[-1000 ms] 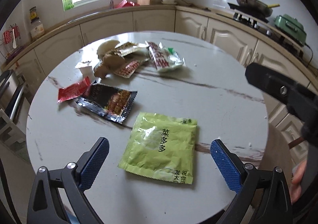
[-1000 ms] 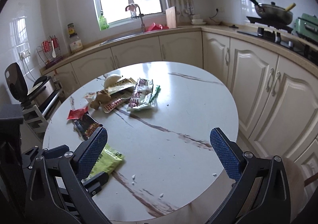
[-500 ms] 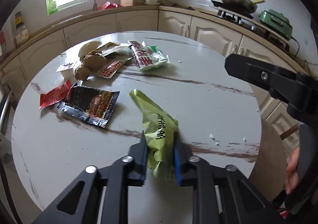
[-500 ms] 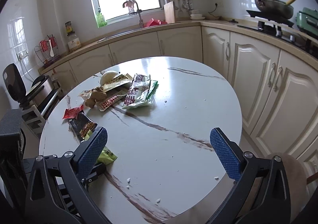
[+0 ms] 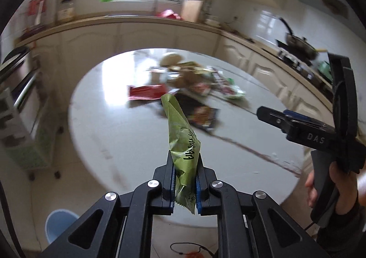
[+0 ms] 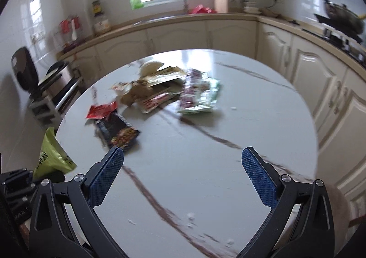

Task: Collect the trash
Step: 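Grasp the black sauce packet with the right tool while the left holds green packet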

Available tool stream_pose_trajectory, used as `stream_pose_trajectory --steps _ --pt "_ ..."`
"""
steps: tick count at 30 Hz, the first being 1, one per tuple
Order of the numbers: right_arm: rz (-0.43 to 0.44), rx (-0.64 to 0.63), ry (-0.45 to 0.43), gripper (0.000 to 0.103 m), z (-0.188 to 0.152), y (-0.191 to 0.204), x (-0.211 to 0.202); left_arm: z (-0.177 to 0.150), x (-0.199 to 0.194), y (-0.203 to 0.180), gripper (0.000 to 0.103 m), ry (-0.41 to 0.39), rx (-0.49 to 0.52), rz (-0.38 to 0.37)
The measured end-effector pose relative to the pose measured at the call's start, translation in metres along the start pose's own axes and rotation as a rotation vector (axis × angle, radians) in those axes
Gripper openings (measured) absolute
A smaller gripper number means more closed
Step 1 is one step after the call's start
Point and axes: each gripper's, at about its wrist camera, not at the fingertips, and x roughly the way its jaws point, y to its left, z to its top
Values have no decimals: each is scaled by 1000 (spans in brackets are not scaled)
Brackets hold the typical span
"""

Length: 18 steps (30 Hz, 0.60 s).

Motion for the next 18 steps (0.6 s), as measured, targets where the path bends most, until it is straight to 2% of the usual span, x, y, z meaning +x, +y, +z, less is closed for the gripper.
stream_pose_trajectory --steps 5,10,14,16,18 --pt "123 -116 110 103 18 42 44 -8 -14 42 10 -11 -66 58" --pt "159 -212 196 100 33 67 85 -15 -32 65 10 -35 -97 76" --pt "204 -218 238 78 41 72 110 -23 -51 72 10 -47 -114 84" --pt "197 -242 240 73 44 75 117 -28 -61 75 10 -49 -125 90" --pt "196 -264 246 60 47 78 121 -30 -68 79 10 -52 -131 91"
